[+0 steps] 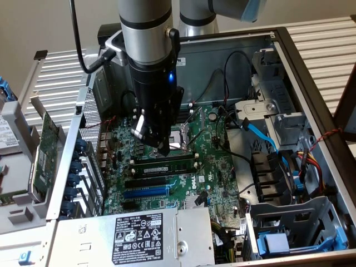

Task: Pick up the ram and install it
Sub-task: 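Press down the ram until it locks into place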

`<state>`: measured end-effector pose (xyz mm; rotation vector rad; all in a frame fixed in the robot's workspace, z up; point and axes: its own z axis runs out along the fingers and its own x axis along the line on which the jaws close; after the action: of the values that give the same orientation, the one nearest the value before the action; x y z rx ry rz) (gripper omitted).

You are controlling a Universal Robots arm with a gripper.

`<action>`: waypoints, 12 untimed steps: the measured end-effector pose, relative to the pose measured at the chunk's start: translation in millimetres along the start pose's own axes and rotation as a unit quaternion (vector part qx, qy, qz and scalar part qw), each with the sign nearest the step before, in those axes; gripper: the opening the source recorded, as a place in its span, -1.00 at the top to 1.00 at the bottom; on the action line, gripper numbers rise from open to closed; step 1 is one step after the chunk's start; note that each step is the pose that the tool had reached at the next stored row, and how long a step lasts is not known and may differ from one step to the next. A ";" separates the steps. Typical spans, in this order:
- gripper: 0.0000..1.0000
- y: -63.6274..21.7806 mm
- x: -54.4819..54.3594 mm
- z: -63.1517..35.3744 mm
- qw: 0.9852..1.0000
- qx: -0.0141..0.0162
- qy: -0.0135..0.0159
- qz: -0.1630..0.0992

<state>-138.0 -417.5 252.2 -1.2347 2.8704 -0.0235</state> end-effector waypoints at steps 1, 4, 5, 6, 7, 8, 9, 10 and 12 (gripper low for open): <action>0.79 0.0 0.0 0.0 1.000 0.000 0.000 0.008; 0.79 0.0 0.0 0.0 1.000 0.000 0.001 0.031; 0.79 0.0 0.0 0.0 0.999 0.000 0.001 0.039; 0.79 0.0 0.0 0.0 0.999 0.000 0.001 0.047; 0.79 0.0 0.0 0.0 0.998 0.001 0.001 0.055; 0.79 0.0 0.0 0.0 0.998 0.001 0.001 0.063; 0.79 0.0 0.0 0.0 0.997 0.001 0.001 0.071; 0.79 0.0 0.0 0.0 0.997 0.001 0.002 0.079; 0.79 0.0 0.0 0.0 0.996 0.001 0.002 0.094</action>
<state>-138.0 -417.5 252.2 -0.9588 2.9755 -0.0260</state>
